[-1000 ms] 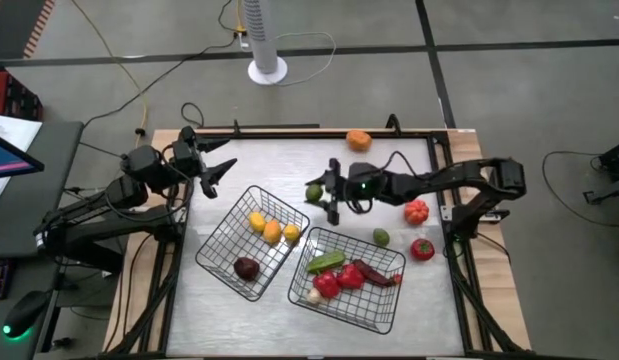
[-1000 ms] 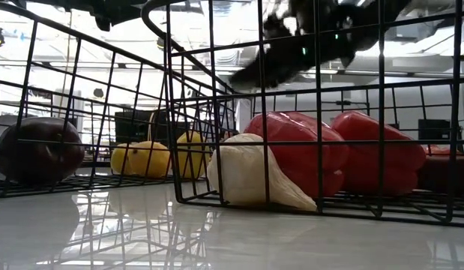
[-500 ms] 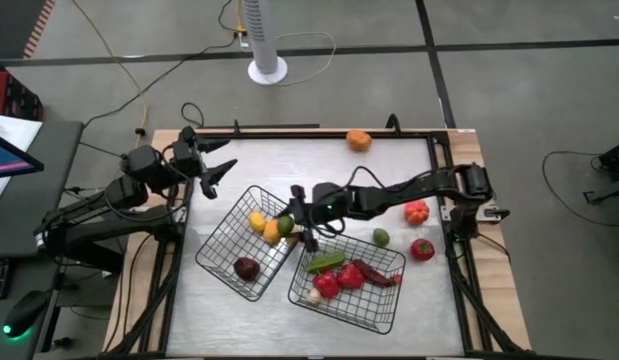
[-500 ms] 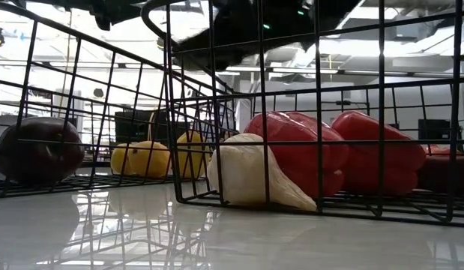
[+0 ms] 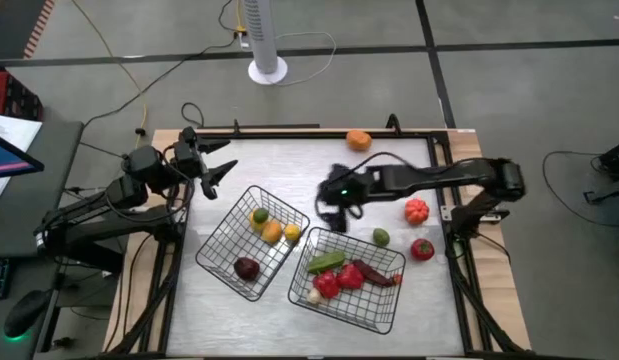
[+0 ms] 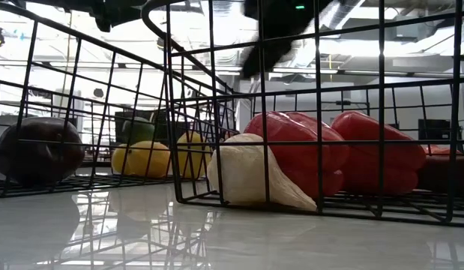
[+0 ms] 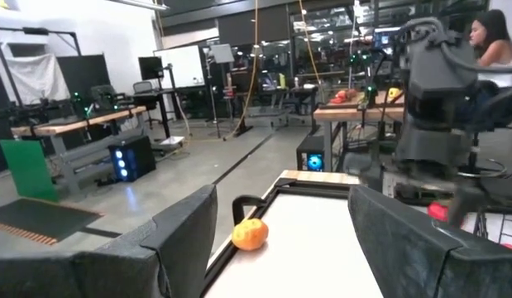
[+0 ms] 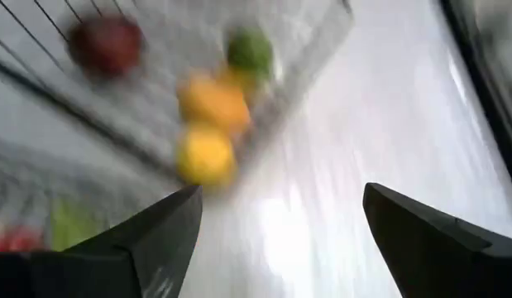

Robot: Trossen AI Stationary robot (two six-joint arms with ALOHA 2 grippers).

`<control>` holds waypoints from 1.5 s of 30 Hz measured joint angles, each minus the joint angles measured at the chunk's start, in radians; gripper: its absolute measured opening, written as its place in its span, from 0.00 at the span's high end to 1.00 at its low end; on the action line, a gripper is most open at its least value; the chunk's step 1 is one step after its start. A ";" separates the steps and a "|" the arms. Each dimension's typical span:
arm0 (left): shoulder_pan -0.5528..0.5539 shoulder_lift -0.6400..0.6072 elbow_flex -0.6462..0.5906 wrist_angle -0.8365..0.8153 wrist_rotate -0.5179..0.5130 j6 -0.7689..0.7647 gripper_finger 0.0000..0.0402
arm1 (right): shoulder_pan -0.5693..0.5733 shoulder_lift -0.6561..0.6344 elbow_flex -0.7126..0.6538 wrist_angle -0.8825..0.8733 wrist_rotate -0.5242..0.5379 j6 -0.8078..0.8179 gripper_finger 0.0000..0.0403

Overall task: Sort produce into baskets
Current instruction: Put the lime into the left wire basket

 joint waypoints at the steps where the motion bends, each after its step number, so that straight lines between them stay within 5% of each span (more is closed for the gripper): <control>1: 0.000 0.000 0.000 0.001 -0.004 0.000 0.35 | -0.007 -0.025 0.000 -0.093 -0.001 0.025 0.11; 6: 0.000 0.000 0.000 0.002 -0.004 -0.009 0.35 | -0.071 -0.138 -0.031 -0.449 -0.007 0.121 0.16; 15: -0.001 0.000 0.000 -0.001 0.021 -0.005 0.35 | -0.207 -0.234 -0.220 -0.528 -0.221 0.447 0.19; 30: -0.001 0.000 0.000 0.030 0.012 0.093 0.35 | -0.223 0.085 -0.241 -0.601 -0.527 0.623 0.17; 45: -0.001 0.000 0.000 0.143 0.014 0.188 0.35 | -0.165 0.274 -0.206 -0.604 -0.519 0.585 0.19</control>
